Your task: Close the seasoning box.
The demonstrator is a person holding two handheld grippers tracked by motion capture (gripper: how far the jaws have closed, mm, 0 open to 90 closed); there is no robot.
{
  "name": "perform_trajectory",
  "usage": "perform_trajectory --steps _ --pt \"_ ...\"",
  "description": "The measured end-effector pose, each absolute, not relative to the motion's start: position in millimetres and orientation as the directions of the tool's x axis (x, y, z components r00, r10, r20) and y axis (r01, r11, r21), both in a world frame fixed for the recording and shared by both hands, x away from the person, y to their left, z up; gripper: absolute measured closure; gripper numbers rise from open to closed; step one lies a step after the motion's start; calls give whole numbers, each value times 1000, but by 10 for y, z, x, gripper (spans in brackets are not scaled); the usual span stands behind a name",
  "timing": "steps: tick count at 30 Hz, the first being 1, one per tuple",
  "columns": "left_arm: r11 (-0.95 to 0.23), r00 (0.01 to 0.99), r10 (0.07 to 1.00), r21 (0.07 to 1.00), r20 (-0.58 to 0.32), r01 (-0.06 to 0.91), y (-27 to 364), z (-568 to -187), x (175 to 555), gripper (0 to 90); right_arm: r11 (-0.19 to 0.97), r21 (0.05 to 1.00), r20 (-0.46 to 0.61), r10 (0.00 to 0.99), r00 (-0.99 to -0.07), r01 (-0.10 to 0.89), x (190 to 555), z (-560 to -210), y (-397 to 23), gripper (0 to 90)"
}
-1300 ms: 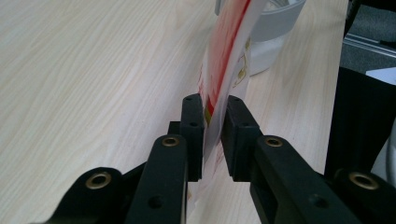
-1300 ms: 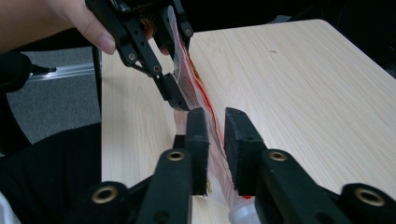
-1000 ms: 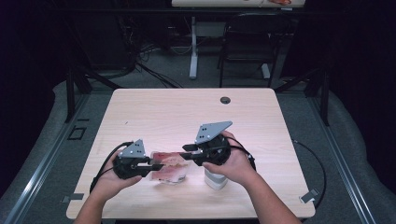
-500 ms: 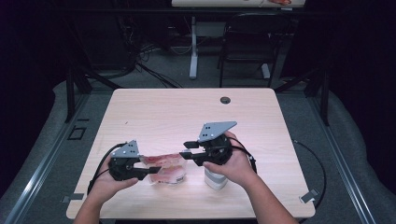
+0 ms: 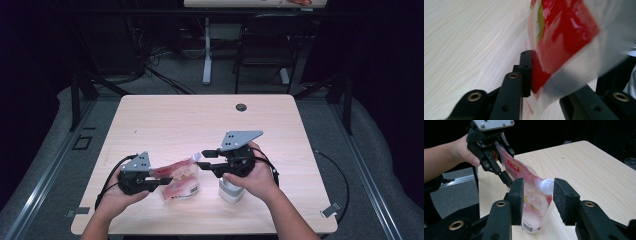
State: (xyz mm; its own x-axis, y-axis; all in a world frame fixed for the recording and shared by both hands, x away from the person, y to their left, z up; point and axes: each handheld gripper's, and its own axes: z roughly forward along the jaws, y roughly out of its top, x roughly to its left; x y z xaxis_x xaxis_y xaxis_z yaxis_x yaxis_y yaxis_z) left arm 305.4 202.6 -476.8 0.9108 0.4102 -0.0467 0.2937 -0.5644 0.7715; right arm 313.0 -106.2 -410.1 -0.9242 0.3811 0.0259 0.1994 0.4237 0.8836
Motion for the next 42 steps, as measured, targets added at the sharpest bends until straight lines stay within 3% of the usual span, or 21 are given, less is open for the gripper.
perform_trajectory --steps 14,37,42 --pt "-579 903 429 774 24 254 2028 -4765 3014 900 398 886 56 412 -909 235 3111 -4230 -1223 614" --pt "-517 836 548 799 32 308 2252 -4820 3075 898 334 900 73 520 -851 281 3016 -4373 -1569 611" --pt "-475 835 549 815 -19 331 2301 -4814 3068 830 315 903 82 542 -836 293 2997 -4406 -1635 609"
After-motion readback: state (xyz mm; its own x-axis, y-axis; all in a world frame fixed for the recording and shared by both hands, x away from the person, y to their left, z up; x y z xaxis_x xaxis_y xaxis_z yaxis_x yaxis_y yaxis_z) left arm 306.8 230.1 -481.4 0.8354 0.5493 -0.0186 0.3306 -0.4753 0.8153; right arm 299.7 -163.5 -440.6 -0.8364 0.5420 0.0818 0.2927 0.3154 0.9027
